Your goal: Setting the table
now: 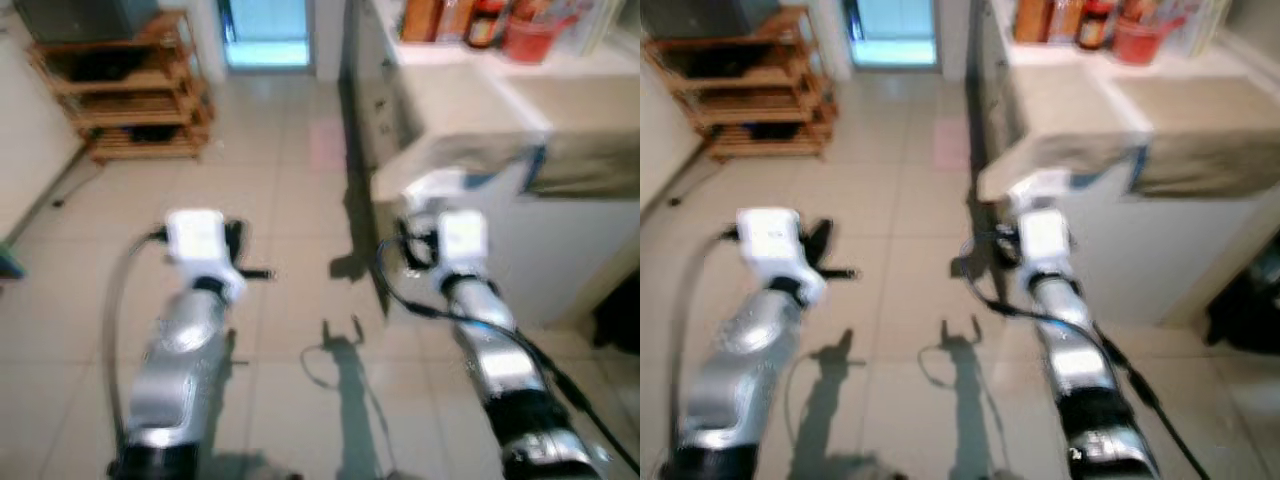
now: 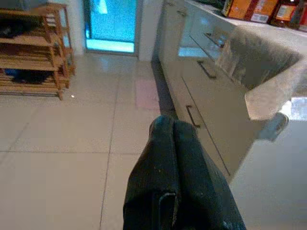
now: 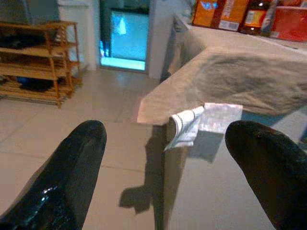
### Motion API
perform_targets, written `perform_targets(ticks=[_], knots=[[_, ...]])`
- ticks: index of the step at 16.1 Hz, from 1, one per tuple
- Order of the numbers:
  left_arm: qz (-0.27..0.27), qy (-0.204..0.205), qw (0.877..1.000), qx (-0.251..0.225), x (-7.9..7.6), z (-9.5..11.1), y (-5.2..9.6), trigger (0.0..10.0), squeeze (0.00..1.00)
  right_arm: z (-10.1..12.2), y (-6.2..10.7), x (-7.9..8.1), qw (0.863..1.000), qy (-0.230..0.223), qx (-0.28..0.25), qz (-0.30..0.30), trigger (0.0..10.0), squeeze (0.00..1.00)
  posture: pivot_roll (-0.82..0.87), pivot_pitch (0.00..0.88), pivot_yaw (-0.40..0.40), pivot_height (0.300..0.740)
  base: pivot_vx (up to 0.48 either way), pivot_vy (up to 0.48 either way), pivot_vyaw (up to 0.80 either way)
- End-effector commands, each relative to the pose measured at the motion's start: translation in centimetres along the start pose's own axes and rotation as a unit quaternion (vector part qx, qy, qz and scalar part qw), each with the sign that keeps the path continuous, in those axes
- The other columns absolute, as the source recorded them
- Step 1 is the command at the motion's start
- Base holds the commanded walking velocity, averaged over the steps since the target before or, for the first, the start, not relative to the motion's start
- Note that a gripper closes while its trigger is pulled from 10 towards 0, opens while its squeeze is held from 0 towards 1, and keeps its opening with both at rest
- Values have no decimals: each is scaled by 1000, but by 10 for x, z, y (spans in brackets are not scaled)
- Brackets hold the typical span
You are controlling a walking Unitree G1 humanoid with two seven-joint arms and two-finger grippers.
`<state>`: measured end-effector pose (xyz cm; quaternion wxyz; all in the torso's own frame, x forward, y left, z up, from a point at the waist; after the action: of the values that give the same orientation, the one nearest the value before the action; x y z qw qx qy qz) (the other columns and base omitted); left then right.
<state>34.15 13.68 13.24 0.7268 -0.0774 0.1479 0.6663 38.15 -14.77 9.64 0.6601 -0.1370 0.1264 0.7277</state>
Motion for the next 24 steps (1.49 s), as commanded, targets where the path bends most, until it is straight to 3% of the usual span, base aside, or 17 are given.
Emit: perform_targets(ticks=[1, 5, 6, 24], knots=[[8, -9, 1000, -7, 5, 4, -1, 10000, 0, 11, -3, 1, 1000, -6, -18, 1, 10000, 0, -38, 0, 20, 736, 0, 480, 0], [21, -21, 1000, -5, 9, 4, -2, 10000, 0, 8, 1, 2, 1000, -10, -14, -1, 10000, 0, -45, 0, 30, 736, 0, 240, 0], [17, -16, 1000, -15, 9, 6, -1, 10000, 1000, 8, 1, 2, 1000, -11, -14, -2, 10000, 0, -45, 0, 30, 736, 0, 0, 0], [6, -12, 1000, -9, 7, 4, -8, 10000, 1000, 8, 0, 2, 1000, -10, -11, 3, 10000, 0, -55, 0, 27, 736, 0, 0, 0]])
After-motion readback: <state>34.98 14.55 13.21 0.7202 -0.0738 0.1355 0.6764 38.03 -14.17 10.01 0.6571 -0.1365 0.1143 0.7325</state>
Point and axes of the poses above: a point about 5 cm out from each wrist's last joint towards the gripper, its own y axis pointing back from the gripper into the wrist, its own z axis along the axis of the wrist's last joint, x = y × z, the point moved 6 cm from there along -y, pointing out of the wrist towards the gripper, and after that the axes turned 13 degrees about y, right-handed, at the moved point
